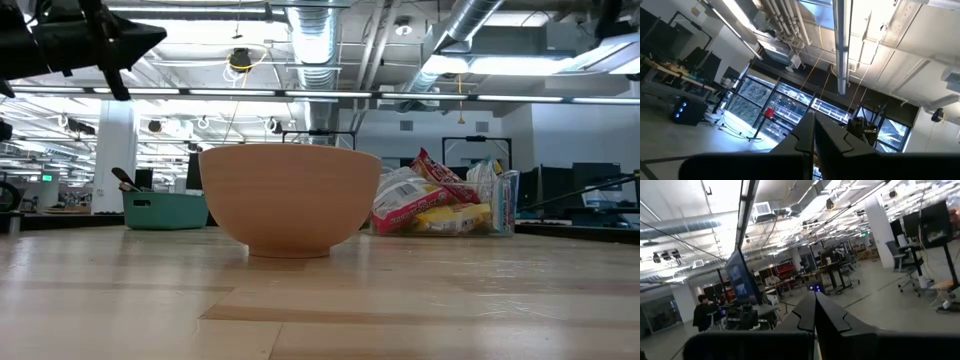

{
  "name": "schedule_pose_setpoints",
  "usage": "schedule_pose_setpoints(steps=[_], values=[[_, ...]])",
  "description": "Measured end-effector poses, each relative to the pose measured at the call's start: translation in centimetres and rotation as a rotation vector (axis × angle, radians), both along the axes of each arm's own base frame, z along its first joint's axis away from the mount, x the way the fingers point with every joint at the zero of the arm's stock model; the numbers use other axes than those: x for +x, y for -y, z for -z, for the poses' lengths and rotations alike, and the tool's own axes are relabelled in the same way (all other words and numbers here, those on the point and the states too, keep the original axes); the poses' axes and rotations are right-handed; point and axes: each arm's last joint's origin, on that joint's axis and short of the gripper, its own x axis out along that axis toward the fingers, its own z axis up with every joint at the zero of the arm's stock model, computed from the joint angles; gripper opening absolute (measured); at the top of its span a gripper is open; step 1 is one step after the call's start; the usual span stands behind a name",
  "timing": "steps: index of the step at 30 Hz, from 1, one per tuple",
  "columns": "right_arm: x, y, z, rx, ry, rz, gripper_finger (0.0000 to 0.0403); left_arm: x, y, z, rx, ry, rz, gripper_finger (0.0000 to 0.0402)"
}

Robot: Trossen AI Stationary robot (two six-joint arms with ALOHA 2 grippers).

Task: Pick & Place Food Item
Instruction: Return to Home Position

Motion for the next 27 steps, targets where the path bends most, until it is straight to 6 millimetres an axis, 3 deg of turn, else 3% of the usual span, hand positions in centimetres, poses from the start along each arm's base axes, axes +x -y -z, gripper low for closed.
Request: schedule_pose_setpoints(steps=[10,19,27], values=[[2.8,0.3,3.1,0.013,-0.045,-0.063,0.0,0.1,0.0,0.3,0.097,-0.099,-0.064,0.0006],[6.2,0.9,8.2,0.002,-0.066,-0.058,0.0,0.4,-0.1,0.8,0.097,-0.171,-0.068,0.0006],[7.7,1.1,11.8,0.006,-0.082,-0.059,0.0,0.4,-0.1,0.9,0.096,-0.173,-0.068,0.0006]])
